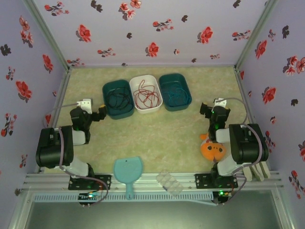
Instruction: Untangle the cables
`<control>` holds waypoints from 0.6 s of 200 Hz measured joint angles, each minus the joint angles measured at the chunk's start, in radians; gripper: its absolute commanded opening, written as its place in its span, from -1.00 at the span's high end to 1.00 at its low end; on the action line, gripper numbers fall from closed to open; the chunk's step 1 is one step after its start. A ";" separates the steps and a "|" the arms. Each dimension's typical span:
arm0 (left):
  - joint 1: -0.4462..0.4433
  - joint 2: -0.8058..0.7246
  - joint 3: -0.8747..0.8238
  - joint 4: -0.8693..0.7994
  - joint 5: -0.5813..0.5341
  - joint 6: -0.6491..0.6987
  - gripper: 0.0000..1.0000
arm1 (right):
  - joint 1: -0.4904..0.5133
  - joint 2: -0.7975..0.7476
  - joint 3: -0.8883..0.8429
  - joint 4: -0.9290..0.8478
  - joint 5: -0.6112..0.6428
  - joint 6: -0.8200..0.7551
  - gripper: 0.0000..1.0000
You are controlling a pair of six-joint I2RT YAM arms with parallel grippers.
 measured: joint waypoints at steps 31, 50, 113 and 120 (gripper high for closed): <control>0.000 0.000 0.000 0.000 0.000 0.000 -0.99 | -0.034 0.000 0.013 -0.020 -0.075 0.001 -0.99; 0.000 0.000 0.000 0.000 0.000 0.000 -0.99 | -0.034 0.000 0.013 -0.022 -0.100 0.001 -0.99; 0.000 0.000 0.000 0.001 0.000 0.000 -0.99 | -0.034 0.000 0.013 -0.029 -0.122 0.001 -0.99; 0.000 0.000 -0.001 0.002 0.000 0.000 -0.99 | -0.034 0.000 0.013 -0.031 -0.124 0.001 -0.99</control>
